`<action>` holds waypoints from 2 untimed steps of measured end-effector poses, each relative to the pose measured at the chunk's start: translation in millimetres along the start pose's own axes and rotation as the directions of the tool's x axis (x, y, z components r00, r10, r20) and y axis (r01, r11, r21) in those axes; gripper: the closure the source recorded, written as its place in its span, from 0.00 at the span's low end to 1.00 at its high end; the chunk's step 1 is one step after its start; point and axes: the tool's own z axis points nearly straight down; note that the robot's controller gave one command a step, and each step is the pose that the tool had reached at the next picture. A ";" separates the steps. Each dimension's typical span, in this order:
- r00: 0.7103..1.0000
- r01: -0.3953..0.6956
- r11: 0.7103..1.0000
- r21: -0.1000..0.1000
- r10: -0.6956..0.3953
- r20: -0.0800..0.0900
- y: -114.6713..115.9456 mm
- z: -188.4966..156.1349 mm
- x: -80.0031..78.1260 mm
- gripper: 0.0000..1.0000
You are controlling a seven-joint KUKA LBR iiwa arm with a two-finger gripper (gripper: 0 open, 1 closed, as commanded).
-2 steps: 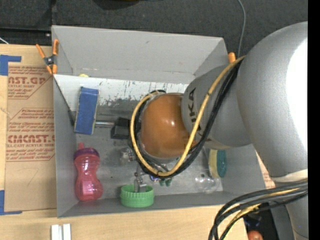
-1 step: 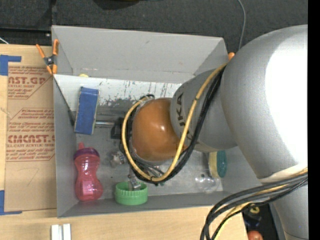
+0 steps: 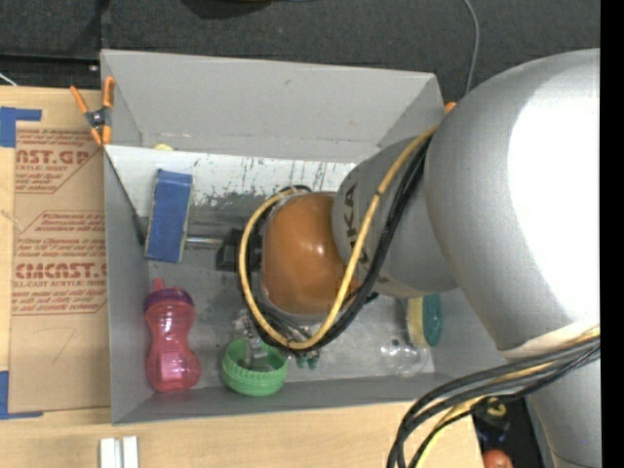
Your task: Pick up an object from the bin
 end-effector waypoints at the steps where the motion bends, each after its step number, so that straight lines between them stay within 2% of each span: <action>1: 1.000 0.000 1.000 0.000 0.000 0.000 0.0 0.0 0.0 1.00; 2: 1.000 0.000 1.000 0.000 0.000 -0.004 0.1 -27.9 1.0 1.00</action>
Offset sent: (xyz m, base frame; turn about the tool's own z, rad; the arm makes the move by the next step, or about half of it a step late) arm 0.0002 0.0001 0.0491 0.0003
